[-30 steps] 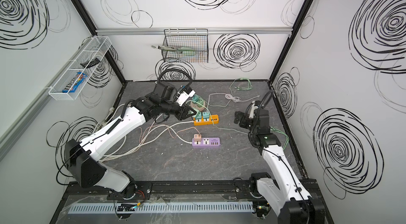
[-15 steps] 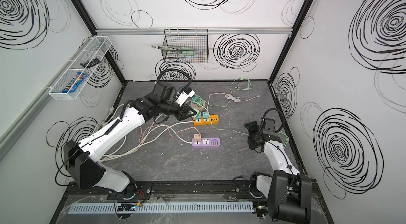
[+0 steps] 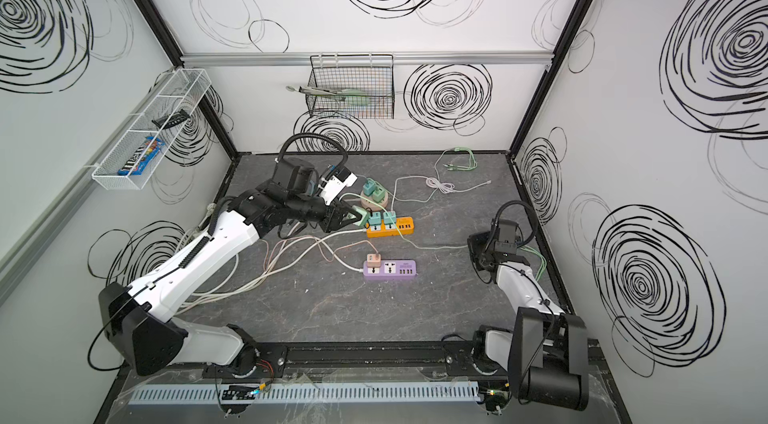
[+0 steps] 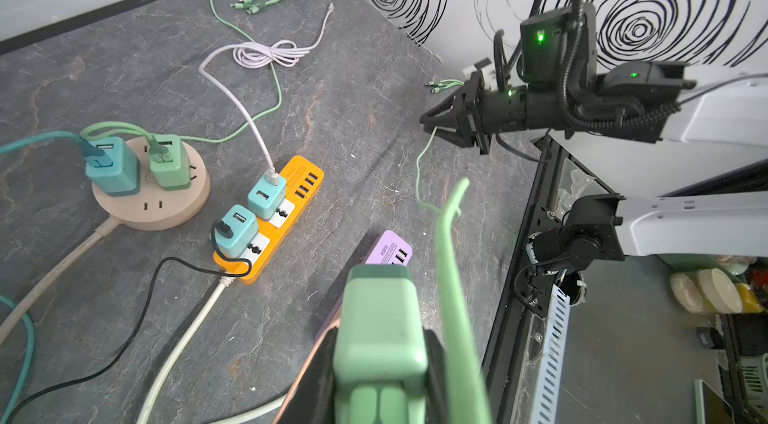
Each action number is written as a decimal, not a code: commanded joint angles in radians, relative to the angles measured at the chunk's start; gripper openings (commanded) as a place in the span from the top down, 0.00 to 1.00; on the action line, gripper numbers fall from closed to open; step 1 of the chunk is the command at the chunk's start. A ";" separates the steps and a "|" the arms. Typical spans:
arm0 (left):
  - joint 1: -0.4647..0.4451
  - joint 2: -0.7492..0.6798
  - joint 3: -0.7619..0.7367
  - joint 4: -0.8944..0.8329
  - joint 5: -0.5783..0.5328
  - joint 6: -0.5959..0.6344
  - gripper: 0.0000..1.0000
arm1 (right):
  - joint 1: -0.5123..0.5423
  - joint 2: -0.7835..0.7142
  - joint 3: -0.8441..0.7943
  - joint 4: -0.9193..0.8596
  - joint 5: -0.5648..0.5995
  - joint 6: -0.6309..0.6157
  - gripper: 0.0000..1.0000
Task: Insert the plug
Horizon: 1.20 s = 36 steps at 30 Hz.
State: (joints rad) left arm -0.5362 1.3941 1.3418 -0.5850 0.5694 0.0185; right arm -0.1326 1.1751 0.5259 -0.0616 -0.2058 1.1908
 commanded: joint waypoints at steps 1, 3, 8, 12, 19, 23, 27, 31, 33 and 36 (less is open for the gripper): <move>-0.025 -0.017 -0.003 -0.002 -0.045 0.052 1.00 | 0.021 -0.002 0.145 0.183 -0.013 -0.253 0.80; -0.041 0.006 0.006 -0.009 -0.075 0.053 1.00 | 0.021 0.029 0.220 0.242 -0.093 -0.375 0.80; -0.084 0.068 0.042 0.006 -0.115 0.034 1.00 | 0.031 0.149 0.455 0.252 -0.151 -0.535 0.82; -0.149 0.135 0.100 -0.023 -0.174 0.059 1.00 | 0.030 0.205 0.544 0.211 -0.176 -0.542 0.82; -0.237 0.264 0.153 -0.087 -0.262 0.146 1.00 | -0.043 0.219 0.354 0.176 -0.113 -0.545 0.77; -0.277 0.336 0.222 -0.127 -0.279 0.208 1.00 | -0.110 0.193 0.318 0.080 -0.033 -0.574 0.59; -0.332 0.413 0.276 -0.170 -0.338 0.298 1.00 | -0.178 0.169 0.285 0.026 -0.081 -0.598 0.16; -0.361 0.489 0.338 -0.215 -0.380 0.336 1.00 | -0.198 0.178 0.285 -0.071 -0.118 -0.656 0.03; -0.372 0.514 0.360 -0.226 -0.381 0.359 1.00 | -0.212 0.185 0.291 -0.126 -0.120 -0.657 0.03; -0.396 0.545 0.380 -0.253 -0.388 0.410 1.00 | -0.219 0.153 0.264 -0.123 -0.152 -0.652 0.03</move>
State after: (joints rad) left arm -0.9195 1.9221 1.6814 -0.7910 0.2039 0.3470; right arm -0.3416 1.3689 0.8062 -0.1246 -0.3225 0.5598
